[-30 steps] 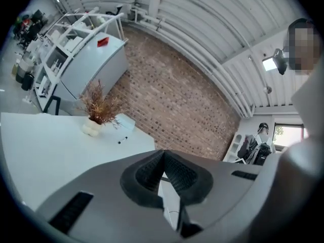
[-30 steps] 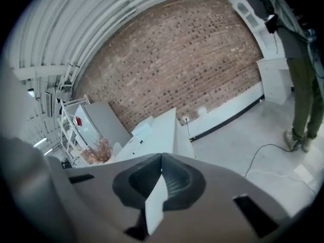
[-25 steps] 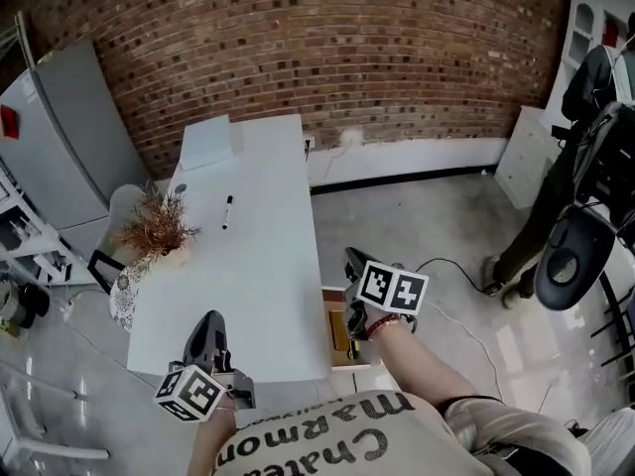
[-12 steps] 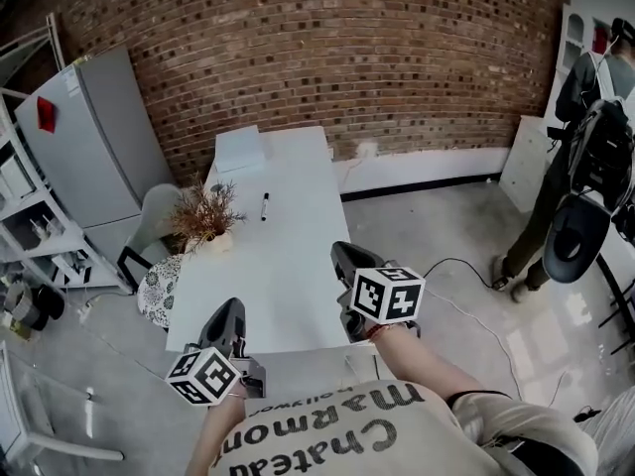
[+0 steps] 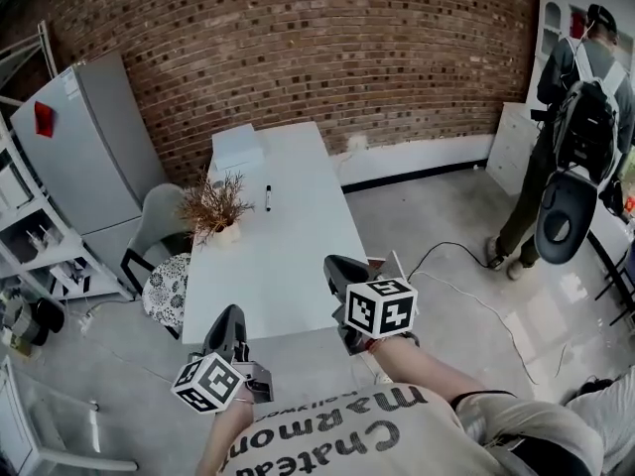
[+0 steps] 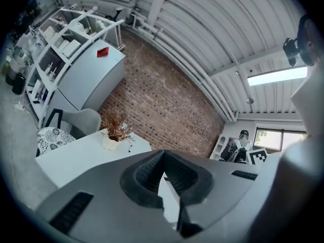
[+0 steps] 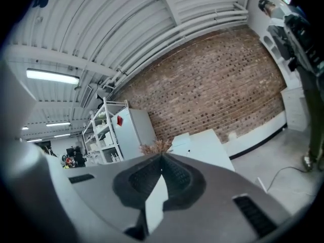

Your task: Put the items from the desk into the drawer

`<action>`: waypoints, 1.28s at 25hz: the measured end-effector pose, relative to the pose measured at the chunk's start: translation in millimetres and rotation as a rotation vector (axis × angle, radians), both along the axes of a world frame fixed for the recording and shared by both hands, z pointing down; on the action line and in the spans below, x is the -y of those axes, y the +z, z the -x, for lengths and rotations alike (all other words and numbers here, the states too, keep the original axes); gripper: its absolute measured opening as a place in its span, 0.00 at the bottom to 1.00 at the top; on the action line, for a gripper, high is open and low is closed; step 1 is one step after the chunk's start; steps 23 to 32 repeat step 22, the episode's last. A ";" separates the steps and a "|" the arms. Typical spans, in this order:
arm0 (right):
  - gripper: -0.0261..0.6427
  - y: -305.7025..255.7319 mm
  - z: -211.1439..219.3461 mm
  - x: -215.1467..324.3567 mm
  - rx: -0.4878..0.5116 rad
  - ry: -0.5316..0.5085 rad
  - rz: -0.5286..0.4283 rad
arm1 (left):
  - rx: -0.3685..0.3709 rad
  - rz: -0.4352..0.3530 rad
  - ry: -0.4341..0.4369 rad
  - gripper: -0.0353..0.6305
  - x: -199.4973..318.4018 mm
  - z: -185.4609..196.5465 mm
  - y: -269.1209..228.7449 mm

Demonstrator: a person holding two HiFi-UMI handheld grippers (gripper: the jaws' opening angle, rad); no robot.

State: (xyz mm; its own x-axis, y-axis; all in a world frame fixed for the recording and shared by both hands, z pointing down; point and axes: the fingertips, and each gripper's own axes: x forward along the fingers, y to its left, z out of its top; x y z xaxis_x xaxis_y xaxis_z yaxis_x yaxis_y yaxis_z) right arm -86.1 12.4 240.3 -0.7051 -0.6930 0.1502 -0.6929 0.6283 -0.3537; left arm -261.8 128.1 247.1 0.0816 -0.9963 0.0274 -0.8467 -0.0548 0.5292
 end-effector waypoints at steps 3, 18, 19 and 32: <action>0.04 16.5 4.1 -10.2 -0.030 0.012 0.024 | 0.008 0.029 0.013 0.06 -10.0 3.4 13.8; 0.04 28.1 17.6 -22.6 -0.106 0.051 0.012 | 0.028 0.025 0.042 0.06 -21.9 18.3 21.9; 0.04 28.4 19.7 -24.1 -0.108 0.050 0.011 | 0.026 0.024 0.042 0.06 -22.8 19.8 22.3; 0.04 30.2 26.7 -29.4 -0.112 0.047 0.012 | 0.021 0.020 0.042 0.06 -26.7 25.0 23.7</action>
